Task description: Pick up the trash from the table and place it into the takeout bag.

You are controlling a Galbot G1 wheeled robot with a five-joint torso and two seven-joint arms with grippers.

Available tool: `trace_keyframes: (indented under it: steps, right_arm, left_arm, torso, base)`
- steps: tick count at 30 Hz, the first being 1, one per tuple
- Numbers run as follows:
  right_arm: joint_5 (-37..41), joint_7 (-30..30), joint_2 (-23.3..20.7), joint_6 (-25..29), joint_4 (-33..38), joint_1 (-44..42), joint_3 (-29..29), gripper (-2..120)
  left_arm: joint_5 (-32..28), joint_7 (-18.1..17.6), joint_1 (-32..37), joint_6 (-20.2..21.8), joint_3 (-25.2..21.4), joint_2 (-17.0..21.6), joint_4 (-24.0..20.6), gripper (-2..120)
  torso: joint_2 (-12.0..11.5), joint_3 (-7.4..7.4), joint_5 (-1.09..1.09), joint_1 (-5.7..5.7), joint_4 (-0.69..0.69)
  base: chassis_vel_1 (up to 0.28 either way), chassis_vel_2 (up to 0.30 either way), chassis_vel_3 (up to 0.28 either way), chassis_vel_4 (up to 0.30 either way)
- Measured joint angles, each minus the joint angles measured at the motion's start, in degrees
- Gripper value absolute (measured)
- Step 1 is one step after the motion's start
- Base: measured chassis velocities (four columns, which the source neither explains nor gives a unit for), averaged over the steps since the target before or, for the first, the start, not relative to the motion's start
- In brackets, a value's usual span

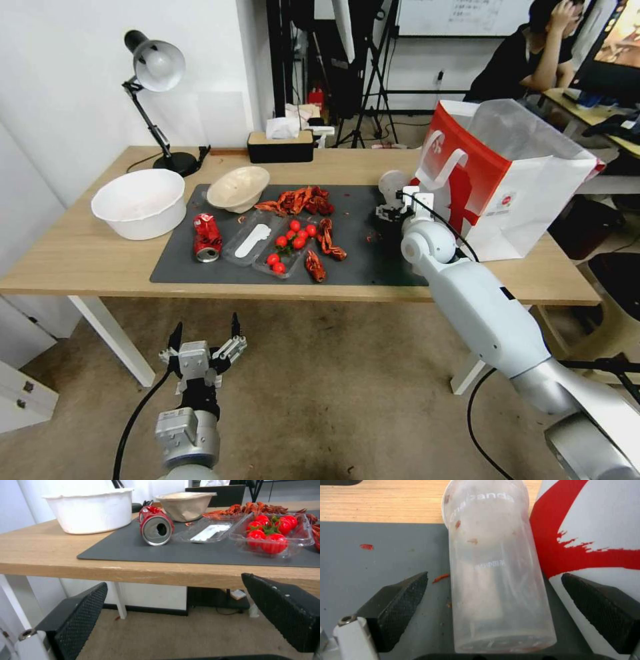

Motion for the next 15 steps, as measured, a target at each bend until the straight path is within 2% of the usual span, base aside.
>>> trace_keyframes:
  steps: [10, 15]
  right_arm:
    - [0.1, -0.5, -0.1, -0.2, -1.6, 0.6, -0.1, 99]
    - [0.3, -0.4, -0.1, -0.7, -1.4, 0.4, -0.1, 88]
  left_arm:
    - [0.1, 0.0, 0.2, 0.0, 0.0, 0.1, -0.1, 100]
    - [0.1, 0.0, 0.0, 0.0, 0.0, 0.1, 0.0, 100]
  torso:
    - [0.0, 0.0, 0.0, 0.0, 0.0]
    - [0.0, 0.0, 0.0, 0.0, -0.01]
  base:
    - [0.0, 0.0, 0.0, 0.0]
    - [0.0, 0.0, 0.0, 0.0]
